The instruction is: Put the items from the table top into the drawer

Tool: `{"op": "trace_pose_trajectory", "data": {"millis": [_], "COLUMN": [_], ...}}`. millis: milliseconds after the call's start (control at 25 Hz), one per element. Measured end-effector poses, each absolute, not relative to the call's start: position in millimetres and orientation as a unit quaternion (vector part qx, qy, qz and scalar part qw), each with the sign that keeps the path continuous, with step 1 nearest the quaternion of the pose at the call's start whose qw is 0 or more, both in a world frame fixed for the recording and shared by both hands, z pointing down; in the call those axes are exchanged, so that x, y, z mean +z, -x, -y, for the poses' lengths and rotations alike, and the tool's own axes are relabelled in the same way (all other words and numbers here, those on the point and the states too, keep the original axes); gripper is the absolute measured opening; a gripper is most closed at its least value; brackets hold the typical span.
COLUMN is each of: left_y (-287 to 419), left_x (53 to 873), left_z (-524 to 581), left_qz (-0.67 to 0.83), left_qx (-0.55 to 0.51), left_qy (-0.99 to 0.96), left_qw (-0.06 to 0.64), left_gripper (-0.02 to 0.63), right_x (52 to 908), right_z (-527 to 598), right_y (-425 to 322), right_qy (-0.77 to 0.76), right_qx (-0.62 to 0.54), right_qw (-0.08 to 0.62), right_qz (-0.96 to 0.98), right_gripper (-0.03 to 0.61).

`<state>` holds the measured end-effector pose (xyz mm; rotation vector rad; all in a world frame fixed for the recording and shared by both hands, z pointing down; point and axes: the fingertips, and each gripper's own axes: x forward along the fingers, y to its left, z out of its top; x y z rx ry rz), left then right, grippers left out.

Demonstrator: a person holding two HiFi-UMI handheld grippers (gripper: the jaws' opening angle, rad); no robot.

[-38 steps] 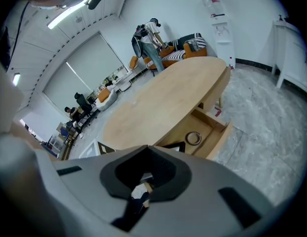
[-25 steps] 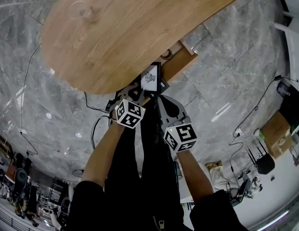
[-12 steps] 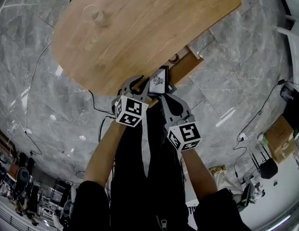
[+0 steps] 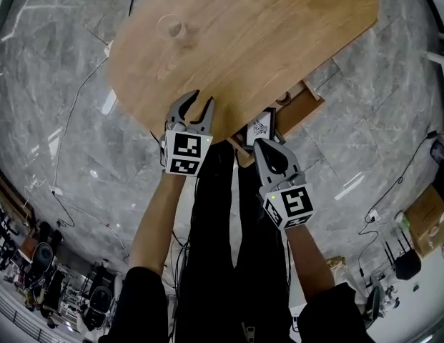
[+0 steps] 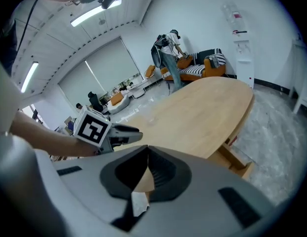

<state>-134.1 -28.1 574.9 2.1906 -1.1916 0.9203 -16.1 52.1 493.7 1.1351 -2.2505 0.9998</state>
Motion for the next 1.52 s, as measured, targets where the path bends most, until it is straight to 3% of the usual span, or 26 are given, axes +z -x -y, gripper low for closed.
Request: {"op": "trace_pose_trajectory", "data": {"millis": [320, 760, 1040, 1360, 1520], "left_y": [185, 197, 200, 206, 203], "left_x": [545, 559, 585, 605, 609], "left_z": [107, 167, 174, 169, 162], "left_qz": [0.459, 0.378, 0.334, 0.294, 0.281], "left_qx": [0.359, 0.453, 0.508, 0.555, 0.566], "left_qy": [-0.801, -0.805, -0.791, -0.774, -0.771], "left_qw": [0.140, 0.055, 0.066, 0.080, 0.080], "left_gripper": [0.146, 0.152, 0.146, 0.026, 0.025], "right_x": [492, 488, 485, 486, 485], "right_z": [-51, -34, -23, -25, -25], "right_y": [27, 22, 24, 27, 21], "right_qy": [-0.402, -0.415, -0.420, -0.419, -0.425], "right_qx": [0.370, 0.374, 0.381, 0.393, 0.397], "right_qw": [0.213, 0.212, 0.201, 0.195, 0.189], "right_qz": [0.810, 0.802, 0.799, 0.795, 0.791], "right_gripper": [0.011, 0.011, 0.011, 0.011, 0.011]}}
